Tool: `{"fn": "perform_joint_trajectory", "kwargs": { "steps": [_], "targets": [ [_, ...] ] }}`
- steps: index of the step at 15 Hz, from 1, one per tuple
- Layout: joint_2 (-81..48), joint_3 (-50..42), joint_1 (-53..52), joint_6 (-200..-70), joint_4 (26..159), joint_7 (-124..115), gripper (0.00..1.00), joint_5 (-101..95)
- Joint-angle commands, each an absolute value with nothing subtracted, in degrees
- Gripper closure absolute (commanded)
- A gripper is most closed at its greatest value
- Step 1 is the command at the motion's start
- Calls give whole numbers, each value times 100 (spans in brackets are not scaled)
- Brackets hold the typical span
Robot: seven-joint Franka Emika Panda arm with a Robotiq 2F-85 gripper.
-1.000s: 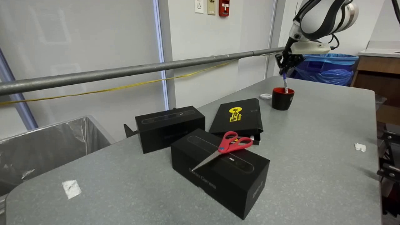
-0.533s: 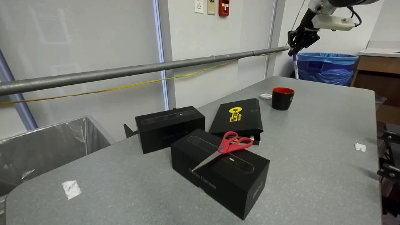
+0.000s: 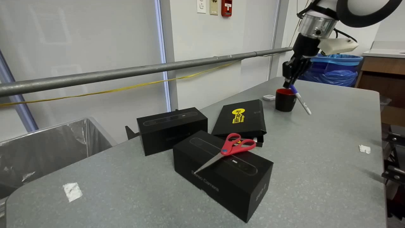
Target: Remove the marker from the black mug
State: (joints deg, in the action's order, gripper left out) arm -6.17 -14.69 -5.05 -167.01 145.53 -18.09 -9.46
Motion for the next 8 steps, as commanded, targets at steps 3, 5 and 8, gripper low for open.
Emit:
{"fn": "perform_joint_trajectory", "kwargs": {
  "steps": [3,5,8],
  "targets": [
    [-1391,-1151,-591,-15844,14115,-1884,96,-1837],
    [-1650,-1234,-675,-15642,13924,-1974,96,-2221],
    [-1959,-1378,-819,-15497,13683,-2094,96,-2728]
  ]
}}
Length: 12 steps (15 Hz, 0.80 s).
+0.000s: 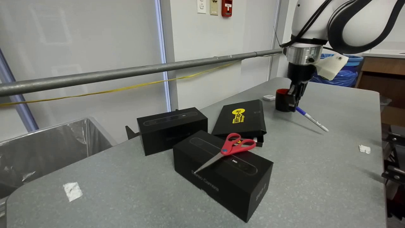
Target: Remove the marker from the black mug
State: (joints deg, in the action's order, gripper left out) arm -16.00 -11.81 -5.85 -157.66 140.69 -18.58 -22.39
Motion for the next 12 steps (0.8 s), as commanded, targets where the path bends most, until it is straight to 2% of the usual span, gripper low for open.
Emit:
{"fn": "perform_joint_trajectory", "kwargs": {
  "steps": [1,9,10,12],
  "targets": [
    [-2077,-1427,-867,-15484,13592,-2142,96,-2856],
    [-2632,-1911,-1330,-15837,13191,-2711,96,-3433],
    [-2643,-1945,-1370,-15824,13175,-2734,60,-3468],
    [-2655,-1968,-1402,-15831,13167,-2734,51,-3495]
  ]
}}
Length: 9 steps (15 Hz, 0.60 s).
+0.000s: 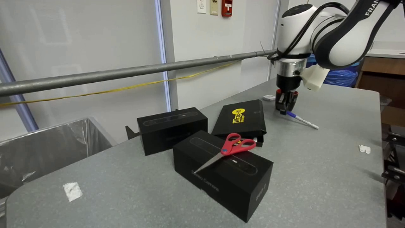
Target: Remove the marker from the black mug
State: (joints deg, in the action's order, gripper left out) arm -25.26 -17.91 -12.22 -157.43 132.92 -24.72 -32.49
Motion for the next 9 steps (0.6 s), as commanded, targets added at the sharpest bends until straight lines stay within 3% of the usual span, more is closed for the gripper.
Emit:
{"fn": "perform_joint_trajectory", "kwargs": {
  "steps": [1,6,9],
  "targets": [
    [-2643,-1957,-1396,-15833,13174,-2702,43,-3472],
    [-2562,-1832,-1284,-15814,13208,-2517,5,-3298],
    [-2540,-1799,-1254,-15810,13213,-2480,0,-3254]
  ]
}}
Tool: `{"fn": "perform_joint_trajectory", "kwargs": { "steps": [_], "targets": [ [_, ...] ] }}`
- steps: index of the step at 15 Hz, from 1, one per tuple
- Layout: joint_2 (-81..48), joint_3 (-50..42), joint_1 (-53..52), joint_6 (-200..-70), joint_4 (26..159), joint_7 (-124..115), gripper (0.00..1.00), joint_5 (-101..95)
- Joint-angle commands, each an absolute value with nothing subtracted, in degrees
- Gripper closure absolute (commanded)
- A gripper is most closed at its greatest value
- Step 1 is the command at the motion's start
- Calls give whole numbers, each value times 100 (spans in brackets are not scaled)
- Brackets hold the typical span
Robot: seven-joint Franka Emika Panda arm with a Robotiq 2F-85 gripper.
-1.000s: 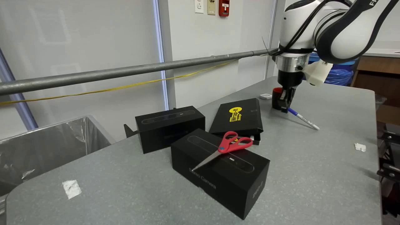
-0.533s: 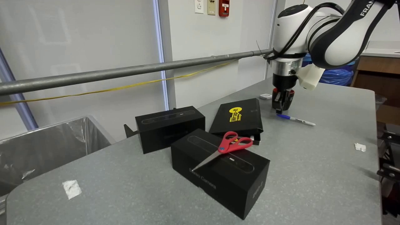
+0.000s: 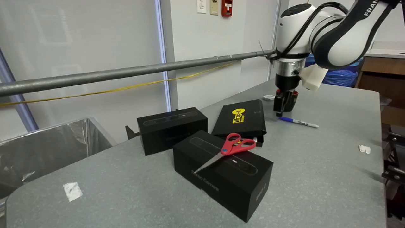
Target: Remove the marker from the black mug
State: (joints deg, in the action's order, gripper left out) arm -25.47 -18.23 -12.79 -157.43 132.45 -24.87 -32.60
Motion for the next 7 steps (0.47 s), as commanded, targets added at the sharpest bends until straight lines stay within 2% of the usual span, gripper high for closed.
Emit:
{"fn": "perform_joint_trajectory", "kwargs": {
  "steps": [1,7],
  "targets": [
    [-2523,-1775,-1235,-15791,13212,-2472,0,-3206],
    [-2537,-1787,-1266,-15730,13229,-2471,0,-3166]
  ]
}}
